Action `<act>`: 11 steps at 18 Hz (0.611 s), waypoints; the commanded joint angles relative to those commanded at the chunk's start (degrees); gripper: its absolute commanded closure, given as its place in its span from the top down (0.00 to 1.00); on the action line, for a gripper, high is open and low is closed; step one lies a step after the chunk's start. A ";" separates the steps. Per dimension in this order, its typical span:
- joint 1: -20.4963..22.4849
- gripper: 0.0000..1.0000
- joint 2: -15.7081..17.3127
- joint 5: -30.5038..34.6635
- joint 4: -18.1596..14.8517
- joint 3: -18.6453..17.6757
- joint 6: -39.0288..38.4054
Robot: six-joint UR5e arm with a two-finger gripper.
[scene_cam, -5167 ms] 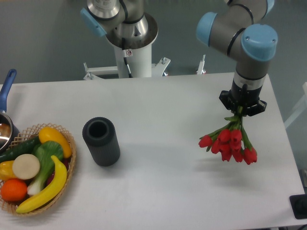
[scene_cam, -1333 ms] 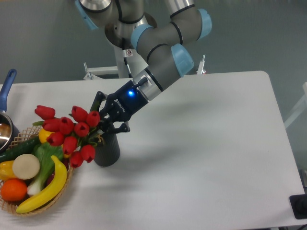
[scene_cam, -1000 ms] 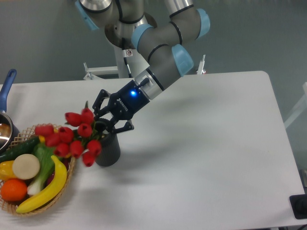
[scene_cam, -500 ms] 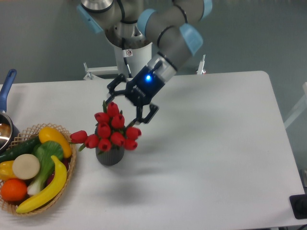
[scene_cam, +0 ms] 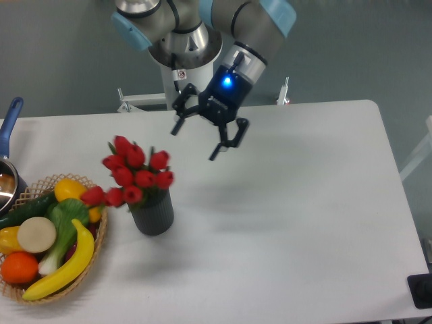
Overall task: Insert the flowers into the vase
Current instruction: 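Open the gripper to release the tulips and lift away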
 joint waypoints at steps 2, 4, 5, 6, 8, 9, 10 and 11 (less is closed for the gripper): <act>1.77 1.00 -0.26 4.35 0.00 1.75 0.00; 5.18 1.00 -1.92 9.42 -0.26 4.73 -0.17; 6.16 1.00 -2.98 11.90 -0.44 6.41 -0.09; 7.82 1.00 -3.77 14.18 -0.53 7.03 0.09; 10.37 1.00 -3.96 16.92 -0.62 7.56 2.79; 12.56 1.00 -3.87 17.45 -0.62 7.48 5.25; 14.76 1.00 -3.43 17.98 -0.96 7.13 7.36; 16.52 1.00 -3.17 18.77 -1.66 6.78 8.34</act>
